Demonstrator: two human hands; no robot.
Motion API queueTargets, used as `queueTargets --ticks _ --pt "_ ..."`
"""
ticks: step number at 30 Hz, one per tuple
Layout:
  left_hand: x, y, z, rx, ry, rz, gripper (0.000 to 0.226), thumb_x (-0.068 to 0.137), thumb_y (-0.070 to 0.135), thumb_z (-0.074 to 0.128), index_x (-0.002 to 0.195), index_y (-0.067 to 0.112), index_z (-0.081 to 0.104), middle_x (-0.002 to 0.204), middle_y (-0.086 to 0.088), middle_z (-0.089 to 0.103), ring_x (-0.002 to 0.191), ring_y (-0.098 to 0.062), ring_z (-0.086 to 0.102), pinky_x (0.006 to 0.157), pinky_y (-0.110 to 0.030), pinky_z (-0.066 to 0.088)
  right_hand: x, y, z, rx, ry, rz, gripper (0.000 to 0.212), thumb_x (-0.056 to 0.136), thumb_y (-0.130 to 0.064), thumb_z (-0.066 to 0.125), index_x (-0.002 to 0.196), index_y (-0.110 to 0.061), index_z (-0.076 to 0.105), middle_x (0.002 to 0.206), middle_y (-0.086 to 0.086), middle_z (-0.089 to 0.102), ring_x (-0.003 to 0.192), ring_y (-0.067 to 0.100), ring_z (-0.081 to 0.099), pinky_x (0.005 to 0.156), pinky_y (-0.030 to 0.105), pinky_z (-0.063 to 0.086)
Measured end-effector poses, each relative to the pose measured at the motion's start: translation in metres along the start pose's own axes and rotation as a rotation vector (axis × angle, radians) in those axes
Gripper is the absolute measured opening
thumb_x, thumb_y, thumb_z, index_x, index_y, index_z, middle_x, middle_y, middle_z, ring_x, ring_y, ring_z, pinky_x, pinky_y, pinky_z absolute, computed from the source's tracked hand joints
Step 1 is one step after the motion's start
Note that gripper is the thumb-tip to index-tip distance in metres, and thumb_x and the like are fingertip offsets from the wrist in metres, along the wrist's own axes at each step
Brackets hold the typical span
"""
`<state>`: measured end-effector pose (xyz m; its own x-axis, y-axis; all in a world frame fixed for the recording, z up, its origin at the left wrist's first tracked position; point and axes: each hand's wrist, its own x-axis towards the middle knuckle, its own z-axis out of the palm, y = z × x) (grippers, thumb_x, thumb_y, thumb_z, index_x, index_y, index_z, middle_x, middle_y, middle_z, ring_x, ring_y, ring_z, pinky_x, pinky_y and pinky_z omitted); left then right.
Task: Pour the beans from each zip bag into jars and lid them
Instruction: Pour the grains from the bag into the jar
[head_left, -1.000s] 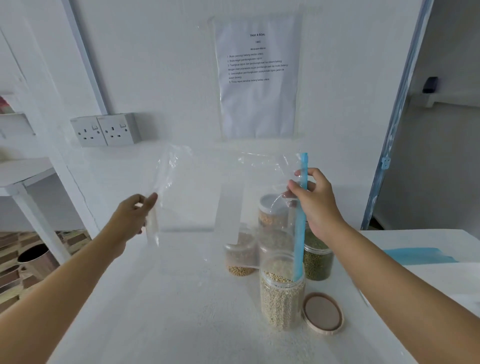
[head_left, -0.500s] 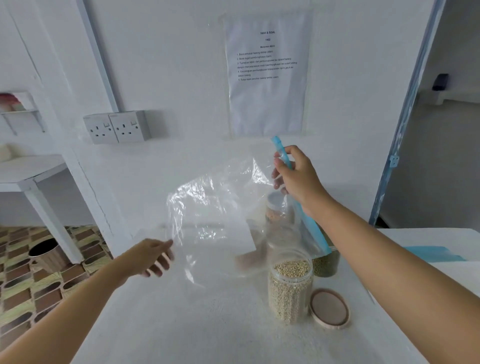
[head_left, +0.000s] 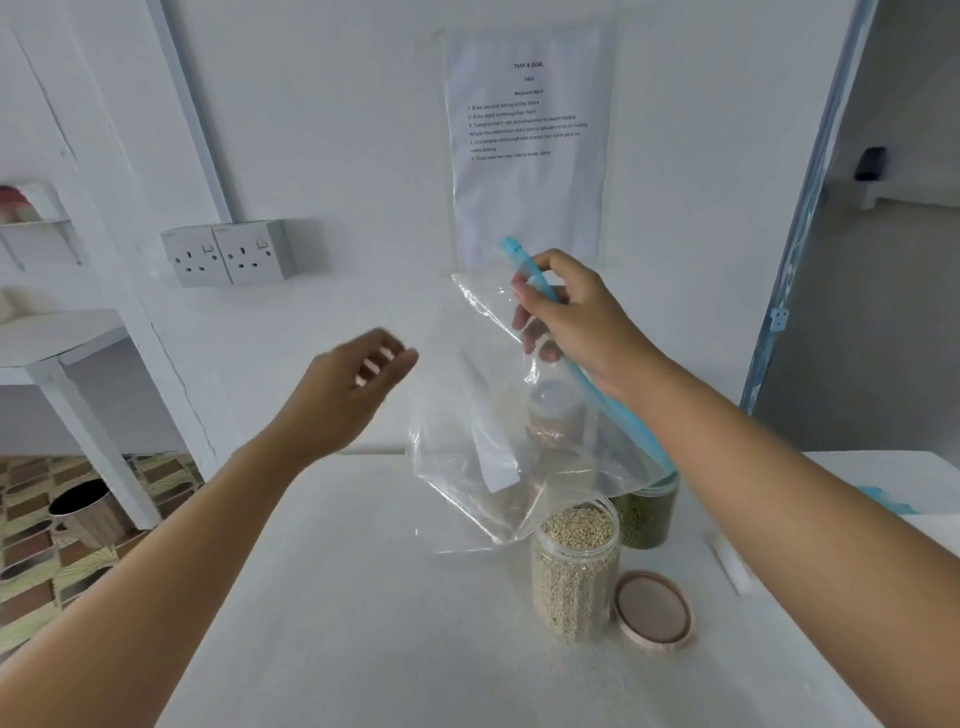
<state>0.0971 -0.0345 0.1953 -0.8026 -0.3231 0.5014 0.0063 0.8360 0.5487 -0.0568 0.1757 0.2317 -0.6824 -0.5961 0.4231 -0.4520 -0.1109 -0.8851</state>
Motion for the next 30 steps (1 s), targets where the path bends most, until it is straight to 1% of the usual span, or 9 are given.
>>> queueTargets --ticks 3,7,10,13,17,20,23,26,30 --pt "0.021 0.032 0.007 -0.094 0.1 0.103 0.021 0.102 0.045 0.054 0.108 0.025 0.057 0.099 0.011 0.062 0.087 -0.003 0.059 0.071 -0.012 0.043 -0.004 -0.01 -0.002 0.013 -0.067 -0.019 0.013 0.105 -0.024 0.057 0.102 -0.012 0.055 0.074 0.005 0.063 0.06 0.02 0.053 0.051 0.027 0.038" --pt "0.047 0.06 0.016 -0.201 0.049 0.12 0.035 0.106 0.046 0.044 0.134 0.025 0.047 0.122 0.006 0.057 0.106 0.0 0.056 0.084 -0.013 0.04 -0.01 -0.021 -0.006 0.007 -0.144 -0.046 0.008 0.104 -0.021 0.058 0.104 -0.013 0.057 0.075 0.004 0.062 0.065 0.02 0.051 0.053 0.026 0.04" --pt "0.061 0.07 0.02 -0.29 -0.079 0.113 0.032 0.107 0.042 0.045 0.119 0.014 0.056 0.099 -0.003 0.071 0.091 -0.007 0.062 0.087 -0.022 0.044 -0.014 -0.023 -0.014 -0.019 -0.142 -0.061 0.013 0.102 -0.022 0.062 0.106 -0.01 0.058 0.075 0.003 0.063 0.065 0.02 0.052 0.054 0.026 0.042" --pt "0.072 0.073 0.025 -0.438 -0.192 0.09 0.035 0.104 0.038 0.054 0.1 0.002 0.053 0.069 -0.014 0.065 0.064 -0.021 0.062 0.074 -0.029 0.052 -0.021 -0.016 -0.028 -0.006 -0.124 -0.041 0.023 0.094 -0.016 0.074 0.113 -0.011 0.062 0.08 0.003 0.066 0.068 0.02 0.058 0.06 0.032 0.047" --pt "0.082 0.084 0.035 -0.575 -0.255 0.062 0.025 0.105 0.032 0.055 0.097 0.01 0.048 0.064 -0.008 0.057 0.048 -0.027 0.053 0.059 -0.028 0.05 -0.03 -0.004 -0.055 0.043 -0.125 0.024 0.073 0.08 -0.007 0.085 0.138 -0.035 0.048 0.108 0.013 0.072 0.083 0.023 0.067 0.077 0.039 0.054" --pt "0.093 0.087 0.044 -0.604 -0.236 0.019 0.025 0.106 0.033 0.053 0.095 0.011 0.048 0.065 -0.004 0.059 0.046 -0.025 0.053 0.056 -0.027 0.049 -0.032 0.008 -0.072 0.036 -0.07 0.124 0.059 0.081 -0.018 0.084 0.13 -0.027 0.053 0.089 0.013 0.069 0.076 0.024 0.068 0.075 0.044 0.049" --pt "0.101 0.083 0.056 -0.651 -0.221 -0.047 0.026 0.107 0.034 0.053 0.093 0.013 0.046 0.064 -0.002 0.059 0.046 -0.022 0.052 0.054 -0.025 0.048 -0.036 0.032 -0.088 0.024 -0.059 0.229 0.042 0.08 -0.028 0.081 0.114 -0.012 0.062 0.077 0.01 0.066 0.066 0.021 0.062 0.066 0.037 0.044" --pt "0.101 0.077 0.069 -0.682 -0.202 -0.132 0.026 0.107 0.036 0.051 0.097 0.012 0.046 0.063 0.001 0.06 0.047 -0.02 0.053 0.052 -0.024 0.047 -0.048 0.052 -0.109 -0.038 -0.082 0.269 0.036 0.083 -0.027 0.08 0.112 -0.011 0.066 0.078 0.01 0.066 0.065 0.018 0.058 0.063 0.03 0.044" --pt "0.099 0.08 0.078 -0.675 -0.244 -0.23 0.028 0.107 0.043 0.048 0.101 0.016 0.044 0.068 -0.002 0.062 0.05 -0.025 0.058 0.05 -0.025 0.043 -0.059 0.073 -0.142 0.087 -0.026 0.319 0.033 0.075 -0.02 0.083 0.105 -0.012 0.073 0.087 0.008 0.067 0.071 0.019 0.059 0.062 0.024 0.049"
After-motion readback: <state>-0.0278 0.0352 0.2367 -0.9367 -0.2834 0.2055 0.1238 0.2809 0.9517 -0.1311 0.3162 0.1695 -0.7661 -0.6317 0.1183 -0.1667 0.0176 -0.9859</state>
